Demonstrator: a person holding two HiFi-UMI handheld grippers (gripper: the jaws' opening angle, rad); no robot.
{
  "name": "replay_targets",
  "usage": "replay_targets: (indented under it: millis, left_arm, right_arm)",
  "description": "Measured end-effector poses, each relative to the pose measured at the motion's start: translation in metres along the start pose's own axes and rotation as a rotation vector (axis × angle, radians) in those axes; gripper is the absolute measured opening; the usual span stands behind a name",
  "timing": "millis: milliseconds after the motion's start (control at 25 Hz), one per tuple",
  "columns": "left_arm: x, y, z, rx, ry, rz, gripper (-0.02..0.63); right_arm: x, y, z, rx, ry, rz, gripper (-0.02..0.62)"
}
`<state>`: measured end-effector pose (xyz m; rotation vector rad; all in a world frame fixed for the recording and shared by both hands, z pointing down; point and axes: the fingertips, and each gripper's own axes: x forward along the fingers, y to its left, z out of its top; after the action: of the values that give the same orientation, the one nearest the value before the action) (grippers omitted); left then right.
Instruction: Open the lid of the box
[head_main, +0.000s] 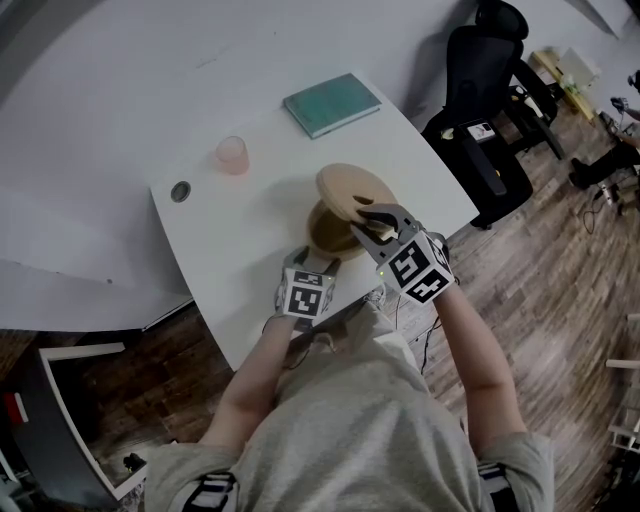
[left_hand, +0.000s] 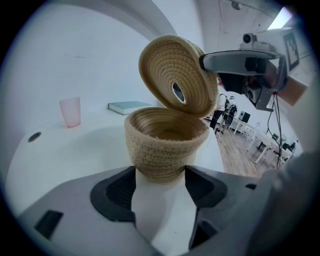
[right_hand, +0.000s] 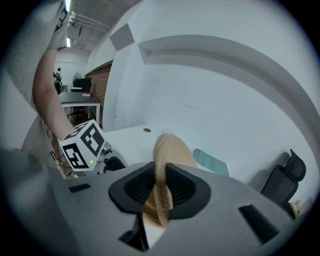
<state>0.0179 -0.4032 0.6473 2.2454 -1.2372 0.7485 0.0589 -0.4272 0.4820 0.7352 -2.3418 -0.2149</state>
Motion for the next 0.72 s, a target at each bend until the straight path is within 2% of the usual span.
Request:
replay_targets:
  millis: [240,520,720]
  left_arm:
    - [-0.003,0.003,0.003,0.008,-0.027,0.018,0.284]
    - [-0.024,0.002,0.008,-0.020,-0.035,0.021,0.284]
    - [-0.045,0.004,0.015,-0.072,-0.069,0.032,0.208]
  right_arm:
    - [-0.007,-0.016,0.003,0.108,-0.057,-0.048,0.075]
    - [-0.029,-0.039,0.001,0.226,-0.104,-0.164,0.074]
    - [-0.046,-0.046,-0.001,0.355,-0.153,-0.207,0.075]
